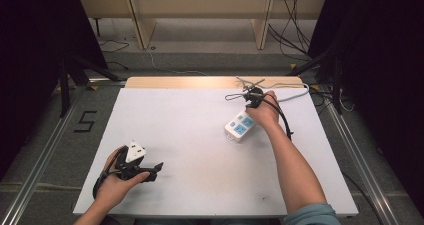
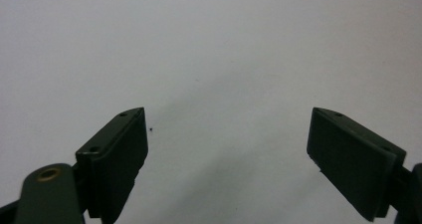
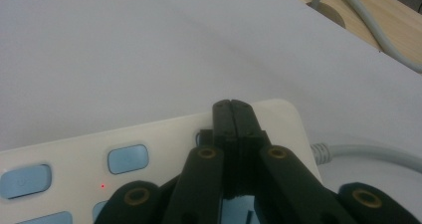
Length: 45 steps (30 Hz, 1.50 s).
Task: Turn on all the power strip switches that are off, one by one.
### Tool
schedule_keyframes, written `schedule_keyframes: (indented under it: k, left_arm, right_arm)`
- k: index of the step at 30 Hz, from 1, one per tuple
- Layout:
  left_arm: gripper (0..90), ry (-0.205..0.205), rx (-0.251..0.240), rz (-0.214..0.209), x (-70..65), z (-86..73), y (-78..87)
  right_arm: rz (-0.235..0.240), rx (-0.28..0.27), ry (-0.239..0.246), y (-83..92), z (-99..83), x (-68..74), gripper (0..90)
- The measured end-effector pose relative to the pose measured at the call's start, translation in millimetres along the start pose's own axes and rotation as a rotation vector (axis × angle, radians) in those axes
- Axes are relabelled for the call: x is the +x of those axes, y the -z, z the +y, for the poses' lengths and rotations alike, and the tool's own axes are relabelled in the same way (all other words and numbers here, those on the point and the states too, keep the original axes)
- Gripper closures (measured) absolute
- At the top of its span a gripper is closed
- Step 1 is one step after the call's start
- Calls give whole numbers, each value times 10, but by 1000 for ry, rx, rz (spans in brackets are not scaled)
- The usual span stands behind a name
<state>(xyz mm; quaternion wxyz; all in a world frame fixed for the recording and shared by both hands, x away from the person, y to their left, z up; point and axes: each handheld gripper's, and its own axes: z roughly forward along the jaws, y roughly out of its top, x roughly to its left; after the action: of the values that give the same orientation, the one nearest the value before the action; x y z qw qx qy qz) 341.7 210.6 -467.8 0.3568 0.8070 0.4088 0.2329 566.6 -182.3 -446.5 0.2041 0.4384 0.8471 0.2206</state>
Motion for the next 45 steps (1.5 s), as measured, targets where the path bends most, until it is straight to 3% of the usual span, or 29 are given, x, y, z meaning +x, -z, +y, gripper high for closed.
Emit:
schedule_keyframes:
  k: [26, 45]
  left_arm:
    - [162, 0, -2, 1, 4, 5, -6]
    - [162, -2, -2, 3, 1, 7, -6]
  right_arm:
    - [18, -30, 15, 110, 52, 50, 900]
    - [52, -3, 34, 192, 64, 118, 900]
